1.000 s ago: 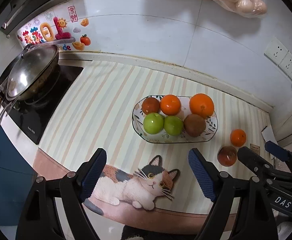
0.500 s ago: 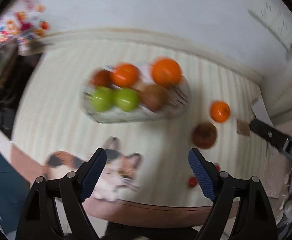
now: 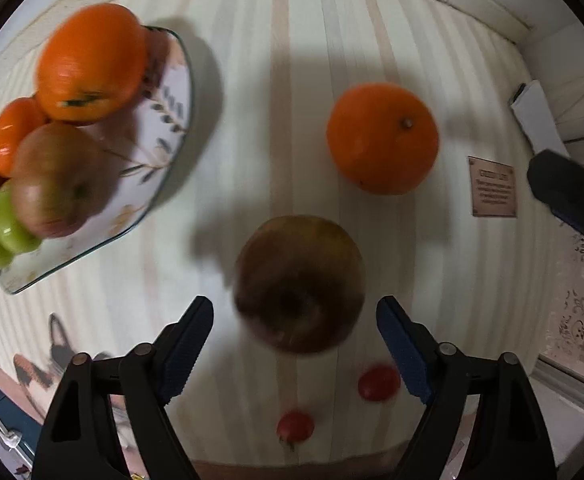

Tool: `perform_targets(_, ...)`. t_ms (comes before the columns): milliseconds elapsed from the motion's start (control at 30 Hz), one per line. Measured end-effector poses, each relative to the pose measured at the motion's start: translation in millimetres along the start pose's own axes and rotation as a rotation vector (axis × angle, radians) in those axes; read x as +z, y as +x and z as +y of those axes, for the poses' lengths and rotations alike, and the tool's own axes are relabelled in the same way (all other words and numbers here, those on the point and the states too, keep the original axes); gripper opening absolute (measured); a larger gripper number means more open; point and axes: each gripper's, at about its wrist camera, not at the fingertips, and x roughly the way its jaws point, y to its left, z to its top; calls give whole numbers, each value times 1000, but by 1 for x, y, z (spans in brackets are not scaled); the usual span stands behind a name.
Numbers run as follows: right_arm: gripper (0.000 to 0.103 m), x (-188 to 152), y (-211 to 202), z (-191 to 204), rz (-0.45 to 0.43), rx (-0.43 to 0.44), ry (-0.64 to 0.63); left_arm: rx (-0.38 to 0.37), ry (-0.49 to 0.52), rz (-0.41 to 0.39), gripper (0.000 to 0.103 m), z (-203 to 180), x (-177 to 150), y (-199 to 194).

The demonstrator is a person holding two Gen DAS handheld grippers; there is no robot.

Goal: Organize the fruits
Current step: 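Move both tools back toward the remaining fruits on the counter, then grasp the red apple with the left tool while the right tool grasps the tangerine, then carry both fruits onto the floral plate and open both tools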

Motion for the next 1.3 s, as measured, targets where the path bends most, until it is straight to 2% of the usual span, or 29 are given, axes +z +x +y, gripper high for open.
perform_targets(200, 69, 13, 19, 6, 33, 9, -27, 51, 8, -61, 63, 6, -7, -5)
perform_targets(400, 69, 19, 45, 31, 70, 43, -78, 87, -62, -43, 63, 61, -38, -15)
perform_targets(433, 69, 20, 52, 36, 78, 46, -84, 62, -59, 0, 63, 71, -44, -16)
perform_targets(533, 69, 23, 71, 49, 95, 38, -101, 72, -128, 11, 63, 105, -61, -19)
perform_targets(633, 69, 26, 91, 62, 109, -25, -137, 69, -208, 18, 63, 133, -72, -17)
perform_targets(733, 68, 24, 98, 71, 79, -60, -165, 38, -276, 15, 63, 152, -78, -14)
perform_targets(767, 67, 23, 99, 74, 72, -64, -172, 51, -292, 27, 63, 155, -79, -15)
perform_targets(867, 67, 11, 102, 86, 98, -52, -200, 42, -304, 25, 63, 165, -77, -14)
perform_targets(1100, 67, -53, 112, 133, 202, -2, -334, 29, -283, 17, 64, 171, -71, -17)
perform_targets(1167, 67, -66, 113, 145, 191, -13, -368, 25, -281, 15, 63, 177, -54, -19)
perform_targets(1300, 67, -75, 114, 155, 180, -10, -352, 35, -278, -10, 63, 177, -50, -22)
